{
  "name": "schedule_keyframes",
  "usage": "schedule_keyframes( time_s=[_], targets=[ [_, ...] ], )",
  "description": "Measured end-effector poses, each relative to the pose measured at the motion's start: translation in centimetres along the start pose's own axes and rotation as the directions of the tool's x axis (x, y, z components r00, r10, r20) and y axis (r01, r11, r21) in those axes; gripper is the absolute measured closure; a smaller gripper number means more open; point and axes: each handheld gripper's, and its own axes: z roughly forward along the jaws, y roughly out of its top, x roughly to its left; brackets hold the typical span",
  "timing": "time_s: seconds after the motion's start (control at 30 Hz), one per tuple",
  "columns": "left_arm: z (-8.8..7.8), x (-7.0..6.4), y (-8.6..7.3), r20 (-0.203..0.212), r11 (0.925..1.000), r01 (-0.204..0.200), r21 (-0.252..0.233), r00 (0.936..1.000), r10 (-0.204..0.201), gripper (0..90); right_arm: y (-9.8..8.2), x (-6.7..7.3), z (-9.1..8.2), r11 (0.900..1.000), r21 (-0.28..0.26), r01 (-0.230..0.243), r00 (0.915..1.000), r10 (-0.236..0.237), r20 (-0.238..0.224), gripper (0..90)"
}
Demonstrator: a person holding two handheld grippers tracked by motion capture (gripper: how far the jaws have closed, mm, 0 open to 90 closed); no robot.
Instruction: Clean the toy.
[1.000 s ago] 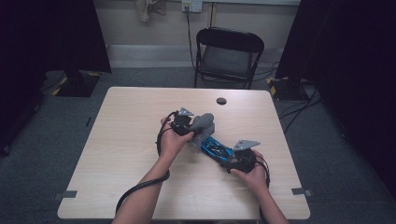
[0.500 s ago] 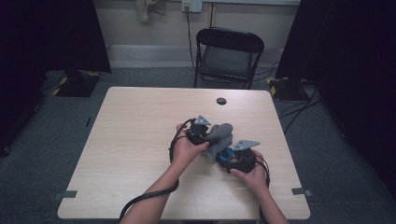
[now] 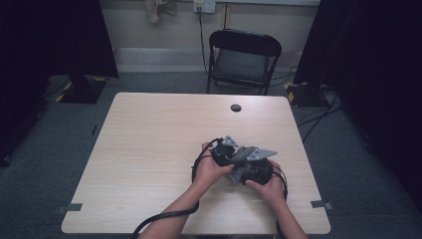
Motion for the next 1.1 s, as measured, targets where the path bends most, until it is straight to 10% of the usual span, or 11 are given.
schedule_keyframes(
  time_s=[1.1],
  targets=[
    [-1.4, 3.9, 0.2, -0.106, 0.9988, 0.048, 0.008, 0.9933, -0.047, 70.5, 0.0, 0.0, 0.0, 1.000, 0.000, 0.001, 1.0000, -0.001, 0.000, 24.4]
  ],
)
